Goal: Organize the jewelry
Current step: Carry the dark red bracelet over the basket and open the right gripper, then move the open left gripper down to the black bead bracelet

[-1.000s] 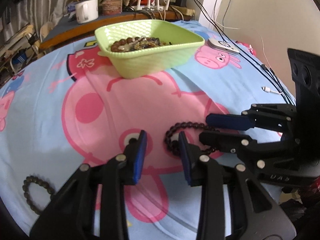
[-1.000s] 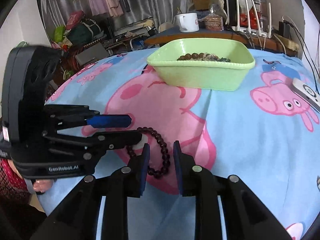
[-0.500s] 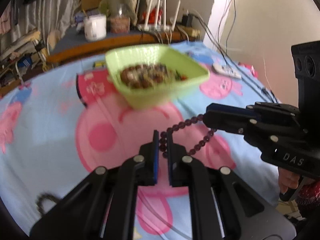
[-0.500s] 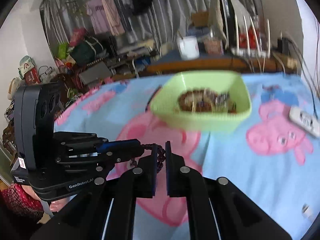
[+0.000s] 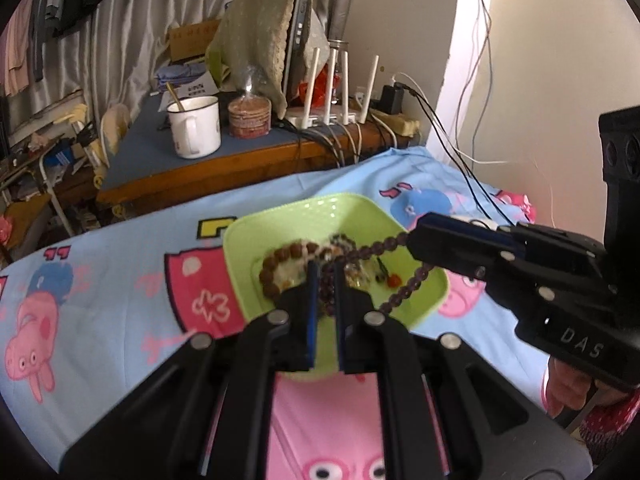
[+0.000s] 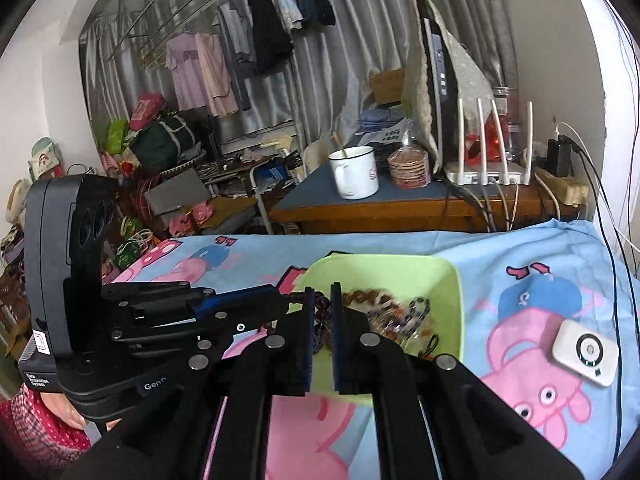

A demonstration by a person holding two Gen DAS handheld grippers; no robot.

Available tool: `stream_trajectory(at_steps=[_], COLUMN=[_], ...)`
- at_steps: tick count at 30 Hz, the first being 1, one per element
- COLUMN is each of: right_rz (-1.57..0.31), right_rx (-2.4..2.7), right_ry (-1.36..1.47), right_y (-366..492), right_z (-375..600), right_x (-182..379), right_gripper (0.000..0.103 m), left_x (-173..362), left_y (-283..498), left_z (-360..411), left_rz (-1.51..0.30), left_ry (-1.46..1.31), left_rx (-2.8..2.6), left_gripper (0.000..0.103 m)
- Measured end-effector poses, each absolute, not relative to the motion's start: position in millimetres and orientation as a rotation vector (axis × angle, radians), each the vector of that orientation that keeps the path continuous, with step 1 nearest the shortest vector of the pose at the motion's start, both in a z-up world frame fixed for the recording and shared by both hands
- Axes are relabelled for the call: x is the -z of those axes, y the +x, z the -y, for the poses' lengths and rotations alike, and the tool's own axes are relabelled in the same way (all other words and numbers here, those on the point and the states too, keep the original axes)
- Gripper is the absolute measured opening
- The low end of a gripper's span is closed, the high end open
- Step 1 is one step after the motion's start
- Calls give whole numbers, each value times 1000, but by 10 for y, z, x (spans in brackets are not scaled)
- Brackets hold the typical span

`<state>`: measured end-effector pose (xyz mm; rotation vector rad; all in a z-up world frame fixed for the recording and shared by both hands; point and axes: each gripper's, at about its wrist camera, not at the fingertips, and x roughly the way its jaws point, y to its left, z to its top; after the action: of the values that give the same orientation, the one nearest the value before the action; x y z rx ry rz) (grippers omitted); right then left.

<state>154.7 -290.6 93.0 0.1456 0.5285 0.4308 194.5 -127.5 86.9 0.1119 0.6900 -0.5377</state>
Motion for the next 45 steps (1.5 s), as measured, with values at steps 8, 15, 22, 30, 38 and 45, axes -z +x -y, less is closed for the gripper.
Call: stream_trajectory(at_steps=[8, 15, 22, 30, 38, 45], right_rz=[-571, -598, -630, -594, -570, -581], right_rx=[-416, -405, -343, -287, -306, -318], right_ry=[189, 195, 177, 238, 254, 276], right_y=[1869, 2037, 2288, 2100, 1718, 1390], right_z=[3029, 3025, 3031, 3186, 3102, 3003], right_x=[-749, -640, -533, -512, -524, -447], right_gripper=[0, 0, 0, 0, 0, 0], left_x=[-750, -632, -583, -574, -655, -706], left_y=[2278, 2450, 2650, 2597, 2275, 1942], left_z=[1390, 1424, 1452, 1275, 1117, 959], left_rz=[-727, -756, -772, -743, -672, -635], left_ry=[99, 97, 103, 106, 110, 114], left_rx=[524, 515, 498, 389, 305, 259], left_gripper=[7, 7, 15, 26, 26, 26])
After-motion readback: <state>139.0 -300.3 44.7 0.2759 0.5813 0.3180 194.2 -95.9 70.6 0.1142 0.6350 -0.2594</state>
